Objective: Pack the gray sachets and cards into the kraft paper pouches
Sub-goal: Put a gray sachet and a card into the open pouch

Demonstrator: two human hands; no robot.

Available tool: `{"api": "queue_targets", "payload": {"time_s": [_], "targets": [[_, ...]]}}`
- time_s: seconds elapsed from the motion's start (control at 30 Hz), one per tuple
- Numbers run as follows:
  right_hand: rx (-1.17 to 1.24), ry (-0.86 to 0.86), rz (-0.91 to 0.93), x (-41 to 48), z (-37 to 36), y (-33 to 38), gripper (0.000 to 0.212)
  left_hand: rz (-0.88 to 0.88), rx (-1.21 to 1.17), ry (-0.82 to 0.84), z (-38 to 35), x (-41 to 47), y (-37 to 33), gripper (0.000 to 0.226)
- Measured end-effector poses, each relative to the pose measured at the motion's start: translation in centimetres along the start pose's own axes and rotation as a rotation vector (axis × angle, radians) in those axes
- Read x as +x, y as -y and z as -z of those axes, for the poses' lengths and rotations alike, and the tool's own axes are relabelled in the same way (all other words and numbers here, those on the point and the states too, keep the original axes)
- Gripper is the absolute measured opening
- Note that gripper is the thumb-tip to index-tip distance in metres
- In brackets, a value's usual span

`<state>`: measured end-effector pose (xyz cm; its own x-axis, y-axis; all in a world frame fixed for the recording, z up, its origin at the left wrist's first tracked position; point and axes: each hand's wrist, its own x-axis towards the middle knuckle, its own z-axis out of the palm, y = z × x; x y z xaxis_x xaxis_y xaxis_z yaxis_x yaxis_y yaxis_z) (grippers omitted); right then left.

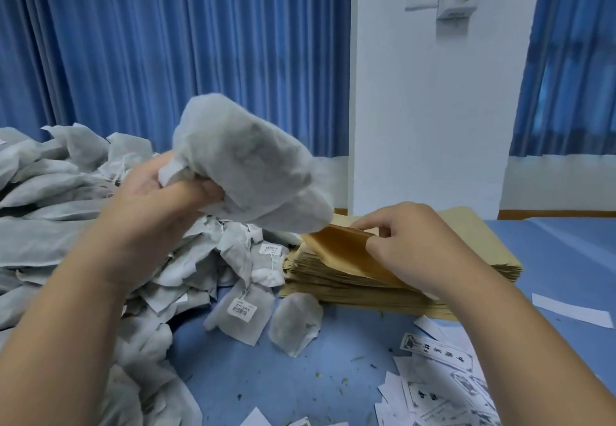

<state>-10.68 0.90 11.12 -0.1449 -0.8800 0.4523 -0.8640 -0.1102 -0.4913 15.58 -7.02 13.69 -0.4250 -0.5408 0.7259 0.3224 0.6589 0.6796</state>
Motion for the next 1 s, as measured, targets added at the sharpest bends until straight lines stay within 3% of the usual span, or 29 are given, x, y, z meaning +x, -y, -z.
{"api": "queue_targets", "payload": {"time_s": [0.2,0.33,0.47,0.67,0.9,1.0], "targets": [[0.039,0.0,0.041,0.1,-0.2,0.1,0.044,0.188,-0.082,0.098,-2.1,-0.1,1.3,0.027],[0.104,0.03,0.057,0.0,-0.3,0.2,0.044,0.145,0.437,0.214,-3.0,-0.4,1.8,0.037],[0.115,0.055,0.019,0.2,-0.7,0.1,0.044,0.036,0.769,0.166,-4.1,-0.4,2.1,0.051],[0.22,0.033,0.011,0.3,-0.9,0.2,0.041,-0.018,1.125,0.221,-6.0,-0.7,2.6,0.045],[0.317,-0.037,0.064,0.4,-1.1,0.6,0.037,-0.059,1.144,0.329,-9.5,-1.5,3.9,0.026],[0.31,-0.04,0.096,0.4,-1.4,1.0,0.038,-0.02,1.165,0.235,-10.3,-1.4,4.3,0.023]]}}
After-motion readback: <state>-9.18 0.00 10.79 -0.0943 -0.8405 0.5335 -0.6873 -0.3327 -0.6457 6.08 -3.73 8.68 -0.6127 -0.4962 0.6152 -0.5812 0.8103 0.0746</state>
